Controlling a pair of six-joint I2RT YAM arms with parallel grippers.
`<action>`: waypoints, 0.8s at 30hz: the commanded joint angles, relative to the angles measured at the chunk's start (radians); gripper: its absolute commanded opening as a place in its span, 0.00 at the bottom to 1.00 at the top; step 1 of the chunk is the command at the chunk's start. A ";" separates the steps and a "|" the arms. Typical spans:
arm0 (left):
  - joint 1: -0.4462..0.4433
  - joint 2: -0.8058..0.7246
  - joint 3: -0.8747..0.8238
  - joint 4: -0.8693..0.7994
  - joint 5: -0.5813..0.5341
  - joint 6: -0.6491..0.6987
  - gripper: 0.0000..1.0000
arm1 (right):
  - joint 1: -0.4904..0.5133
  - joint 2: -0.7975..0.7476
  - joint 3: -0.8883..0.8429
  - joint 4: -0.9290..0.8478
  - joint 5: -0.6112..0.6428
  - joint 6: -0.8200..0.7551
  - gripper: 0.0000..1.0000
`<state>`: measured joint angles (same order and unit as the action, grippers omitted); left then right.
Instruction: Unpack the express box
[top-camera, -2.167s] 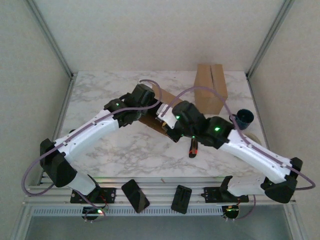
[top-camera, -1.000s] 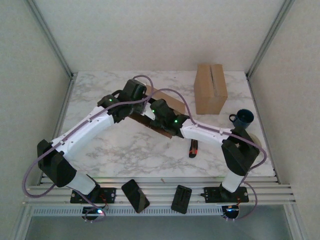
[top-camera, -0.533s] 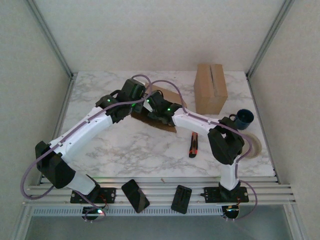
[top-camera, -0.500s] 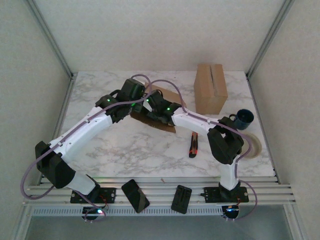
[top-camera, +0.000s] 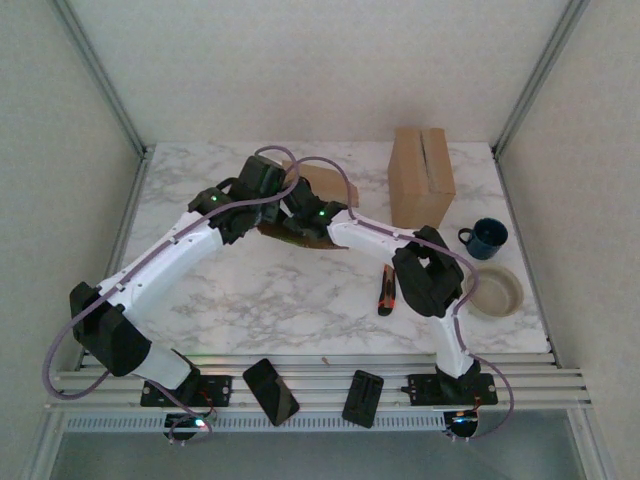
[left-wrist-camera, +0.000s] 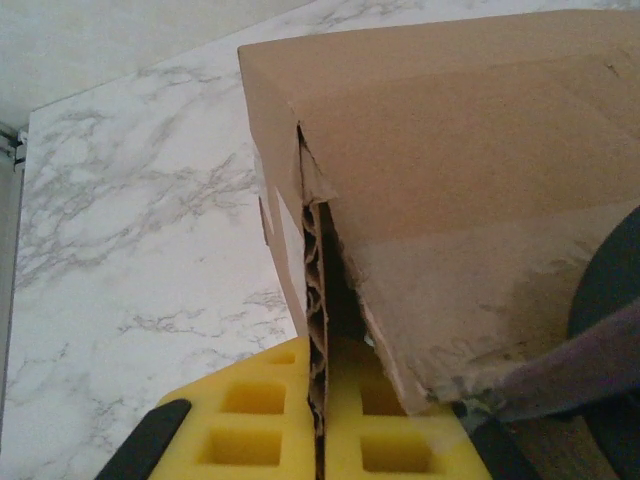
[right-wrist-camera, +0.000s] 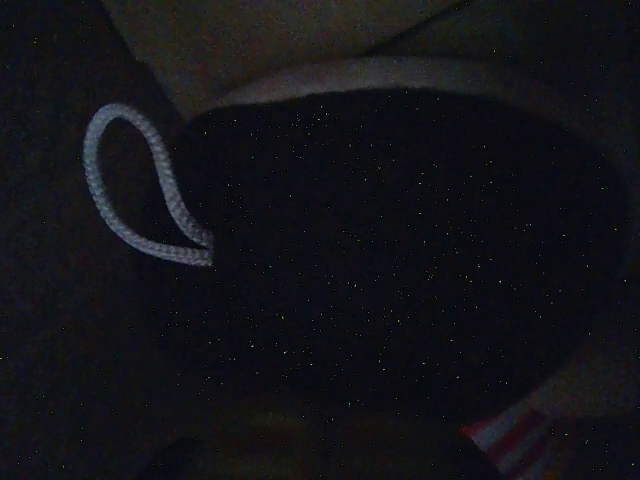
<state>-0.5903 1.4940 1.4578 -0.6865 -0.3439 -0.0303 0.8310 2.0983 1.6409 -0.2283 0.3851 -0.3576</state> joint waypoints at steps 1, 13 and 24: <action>-0.051 -0.017 0.030 -0.014 0.101 -0.002 0.00 | -0.011 0.003 -0.056 0.021 0.031 0.063 0.00; -0.014 0.029 0.037 -0.036 0.067 -0.108 0.00 | 0.009 -0.549 -0.397 0.229 -0.257 0.145 0.00; 0.072 0.051 0.035 -0.037 0.090 -0.203 0.00 | 0.002 -0.864 -0.503 0.305 -0.378 0.254 0.00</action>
<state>-0.5476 1.5383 1.4776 -0.7013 -0.2600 -0.1833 0.8337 1.2758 1.1618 -0.0101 0.0475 -0.1627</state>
